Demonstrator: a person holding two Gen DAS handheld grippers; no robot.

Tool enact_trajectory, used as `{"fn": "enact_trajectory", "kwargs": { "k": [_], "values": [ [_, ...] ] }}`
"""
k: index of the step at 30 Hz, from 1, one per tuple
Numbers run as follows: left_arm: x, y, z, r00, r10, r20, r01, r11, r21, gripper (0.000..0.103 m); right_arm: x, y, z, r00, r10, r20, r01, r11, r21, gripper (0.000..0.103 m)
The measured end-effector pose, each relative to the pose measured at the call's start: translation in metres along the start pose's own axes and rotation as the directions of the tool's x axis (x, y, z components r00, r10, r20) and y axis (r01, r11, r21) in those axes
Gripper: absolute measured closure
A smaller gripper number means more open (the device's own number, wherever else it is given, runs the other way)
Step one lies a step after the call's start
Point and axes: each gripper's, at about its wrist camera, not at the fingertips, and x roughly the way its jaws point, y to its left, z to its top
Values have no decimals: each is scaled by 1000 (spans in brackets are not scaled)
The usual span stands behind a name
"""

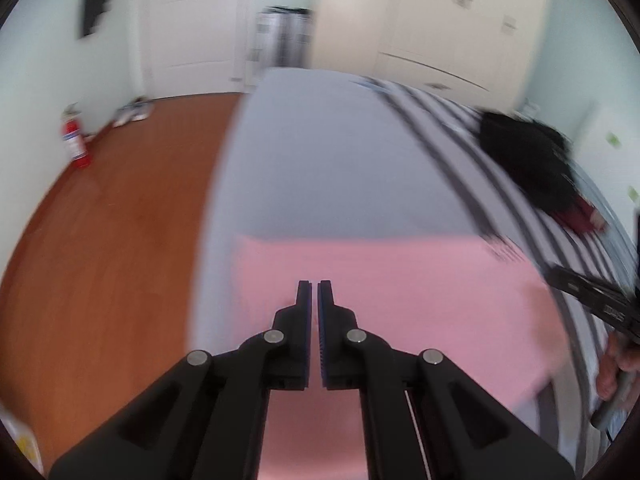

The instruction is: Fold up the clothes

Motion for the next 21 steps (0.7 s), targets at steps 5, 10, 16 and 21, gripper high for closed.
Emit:
{"fn": "enact_trajectory", "kwargs": {
  "k": [5,10,16,21],
  "values": [
    [3,-43,-28,996,-85,-11,86,996,22,101,-4,41,-34,996,90,-8,-90,996,-22,97],
    [12,-49,-42,997,-72,-22,71,997,-28,101,11,47,-49,997,65,-39,-66,998,-3,97],
    [-2,-8,-38,1000,24,-10,-24,999,-41,101,0,29,-55,999,-22,-30,22,1000,-8,101],
    [-18,23,-47,996,85,-11,-86,996,-35,101,-11,6,-65,998,-52,-45,52,999,-9,101]
  ]
}}
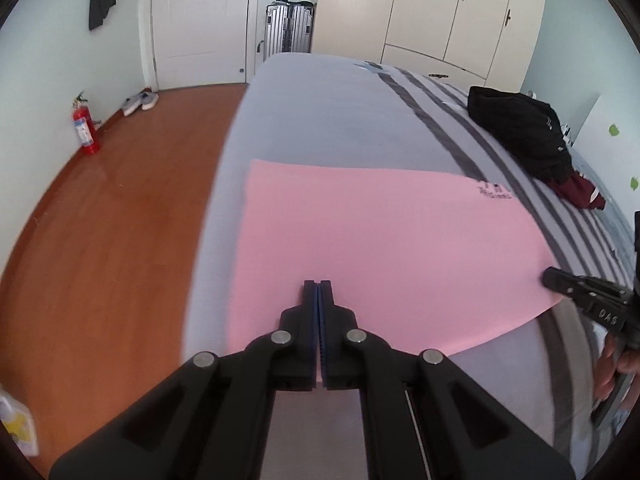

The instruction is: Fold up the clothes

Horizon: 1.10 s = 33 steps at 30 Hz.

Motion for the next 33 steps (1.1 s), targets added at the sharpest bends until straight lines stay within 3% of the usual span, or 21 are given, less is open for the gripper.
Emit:
{"fn": "enact_trajectory", "kwargs": {
  "k": [7,13,15,18,23,26,31,33],
  "values": [
    [2,20,-12,998,57,-8,-57,998,-32,101,-8,-10,-11,1000,-5,-7,5,1000,6,101],
    [7,26,-15,998,54,-14,-55,995,-86,101,-2,-17,-16,1000,3,-15,-2,1000,29,101],
    [4,28,-9,996,90,-13,-90,993,-76,101,-4,-20,-14,1000,-15,-22,16,999,33,101],
    [-2,30,4,991,130,17,-129,990,-52,101,-11,-31,2,998,-56,6,56,997,54,98],
    [16,23,36,995,85,45,-84,996,-31,101,-1,-31,37,998,-47,49,44,998,46,97],
    [37,24,44,996,84,17,-83,995,-55,101,18,-25,48,998,-50,41,49,998,38,97],
    [59,37,32,994,104,-43,-108,989,-102,101,40,-38,38,997,-72,-6,72,993,90,96],
    [61,43,30,991,121,-65,-128,986,-110,101,39,-43,36,997,-72,-1,72,992,101,92]
  ]
}}
